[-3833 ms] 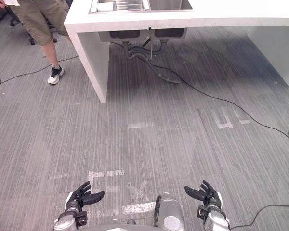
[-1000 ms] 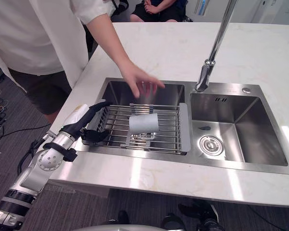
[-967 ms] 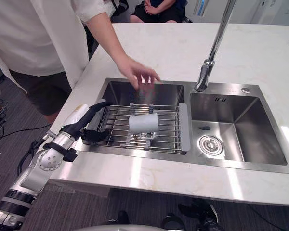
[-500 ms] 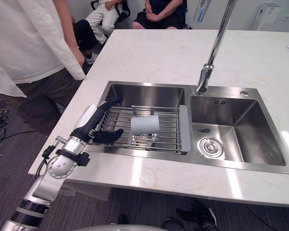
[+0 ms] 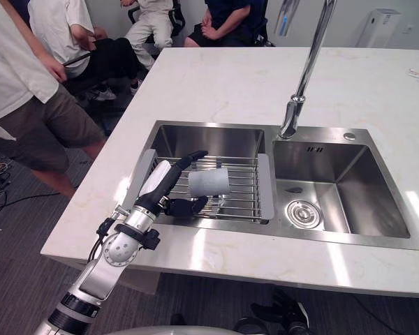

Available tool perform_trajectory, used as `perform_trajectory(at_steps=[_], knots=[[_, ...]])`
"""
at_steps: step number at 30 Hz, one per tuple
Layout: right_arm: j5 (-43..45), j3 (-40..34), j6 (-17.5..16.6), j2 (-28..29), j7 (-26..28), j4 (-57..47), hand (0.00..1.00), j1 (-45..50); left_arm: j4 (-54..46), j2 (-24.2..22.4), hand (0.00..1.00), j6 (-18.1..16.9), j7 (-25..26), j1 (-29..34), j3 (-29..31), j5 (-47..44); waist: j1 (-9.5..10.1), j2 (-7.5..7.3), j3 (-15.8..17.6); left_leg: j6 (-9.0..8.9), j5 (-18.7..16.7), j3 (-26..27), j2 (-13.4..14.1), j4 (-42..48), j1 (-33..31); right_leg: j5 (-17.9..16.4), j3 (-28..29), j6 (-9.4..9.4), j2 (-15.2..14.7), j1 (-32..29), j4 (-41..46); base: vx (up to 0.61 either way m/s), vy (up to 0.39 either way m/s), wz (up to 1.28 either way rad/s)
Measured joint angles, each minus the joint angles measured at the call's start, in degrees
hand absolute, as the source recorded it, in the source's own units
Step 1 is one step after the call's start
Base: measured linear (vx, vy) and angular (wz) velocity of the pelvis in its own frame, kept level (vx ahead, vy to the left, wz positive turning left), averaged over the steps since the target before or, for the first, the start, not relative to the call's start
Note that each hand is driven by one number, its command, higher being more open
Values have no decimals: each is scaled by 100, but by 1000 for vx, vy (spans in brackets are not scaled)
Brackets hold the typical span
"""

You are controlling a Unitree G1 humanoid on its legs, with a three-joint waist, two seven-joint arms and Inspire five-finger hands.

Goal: Walk over to the sink, pick up the cup, carry it to the dishwasher, place the cup inside the dishwasher, then close the dishwasher door

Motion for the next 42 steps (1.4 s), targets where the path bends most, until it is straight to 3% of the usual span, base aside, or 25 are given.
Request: perform_trajectory(at_steps=[17,23,24,35,42], knots=[[47,-4,11,73,34,-31,90,-26,1271,89,90,446,14,-977,-13,1007,-224,-88,-20,-6,1,101,-3,-96,-100,4,70,4,9,-188,-23,3,0,-1],[51,-1,11,77,33,-79,90,-43,1387,266,90,456,-202,-1261,-365,1213,-218,-89,-14,-17,8,106,-3,-96,-131,2,72,4,4,-238,-12,-12,1,0],[51,0,11,77,33,-79,90,-44,1401,273,30,456,-205,-1290,-388,1234,-217,-89,-13,-20,11,106,-2,-96,-142,1,72,4,4,-251,-6,-40,2,0],[55,-2,11,204,16,-73,90,-81,1495,323,30,473,-260,-1585,-460,1292,-220,-93,124,-48,43,94,2,-98,-228,19,73,7,0,-359,42,-20,1,0],[61,-41,12,246,6,-56,90,-79,1514,305,30,519,-226,-1567,-423,622,-223,-104,131,-1,91,90,-13,-99,-218,50,70,35,-11,-339,30,0,0,0]])
